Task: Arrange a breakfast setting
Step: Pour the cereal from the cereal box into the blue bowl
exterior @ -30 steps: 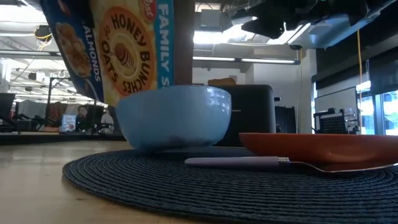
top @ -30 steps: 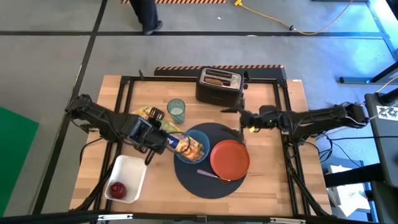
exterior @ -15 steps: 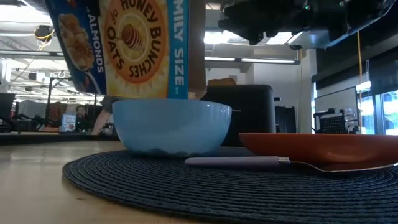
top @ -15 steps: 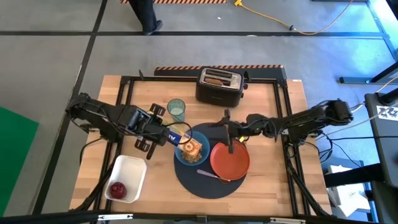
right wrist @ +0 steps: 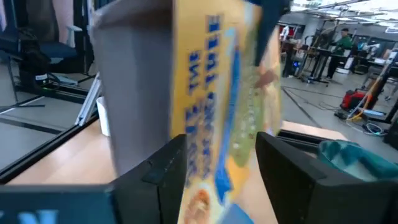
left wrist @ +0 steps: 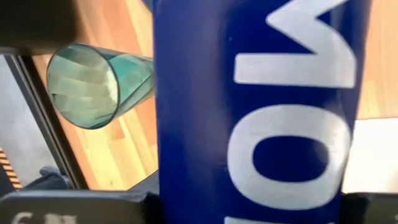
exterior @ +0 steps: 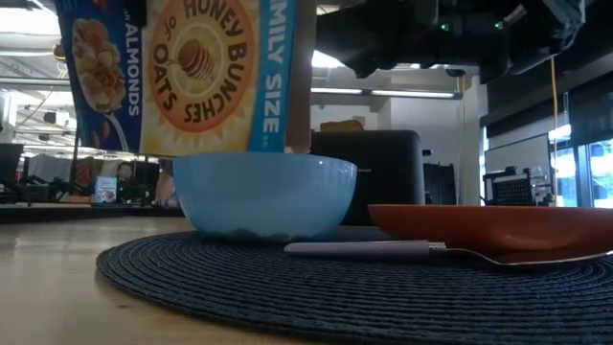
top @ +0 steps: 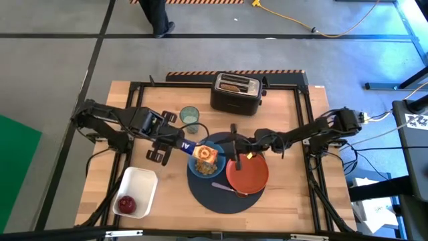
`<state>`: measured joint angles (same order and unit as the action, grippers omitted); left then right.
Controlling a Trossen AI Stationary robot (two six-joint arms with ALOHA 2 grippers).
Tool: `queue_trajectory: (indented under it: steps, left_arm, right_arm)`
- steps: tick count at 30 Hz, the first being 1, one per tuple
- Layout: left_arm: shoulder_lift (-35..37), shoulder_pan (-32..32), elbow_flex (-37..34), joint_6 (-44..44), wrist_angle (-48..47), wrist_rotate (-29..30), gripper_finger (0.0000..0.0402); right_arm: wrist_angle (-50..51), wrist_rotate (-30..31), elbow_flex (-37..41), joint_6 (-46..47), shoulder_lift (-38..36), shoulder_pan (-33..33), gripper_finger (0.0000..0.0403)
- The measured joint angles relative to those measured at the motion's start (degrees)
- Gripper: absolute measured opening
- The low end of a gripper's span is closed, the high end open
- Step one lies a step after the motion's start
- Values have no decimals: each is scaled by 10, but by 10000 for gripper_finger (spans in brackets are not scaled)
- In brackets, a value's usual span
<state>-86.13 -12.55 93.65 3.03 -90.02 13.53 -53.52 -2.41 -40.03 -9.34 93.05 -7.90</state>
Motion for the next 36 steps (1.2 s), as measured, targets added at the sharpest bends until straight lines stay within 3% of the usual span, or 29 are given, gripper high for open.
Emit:
queue_trajectory:
  steps: [5, 8, 18, 23, 26, 36]
  left_arm:
    - [0, 16, 0, 2, -1, -2, 120]
    - [0, 24, 0, 5, -1, 3, 120]
    - [15, 41, 0, -4, 1, -14, 120]
    - [31, 56, 0, -23, 0, -38, 120]
    - [30, 64, 0, -27, 0, -47, 120]
    - [30, 73, 0, -16, 0, -52, 120]
  right_arm:
    - [12, -2, -16, 0, 18, 0, 166]
    - [26, 47, -16, -3, 15, 0, 162]
    - [157, 117, -16, -13, -78, 0, 161]
    - [206, 87, -16, 6, -124, 0, 161]
    - [190, 40, -16, 38, -118, 0, 161]
    - [82, 80, -16, 62, -52, 0, 161]
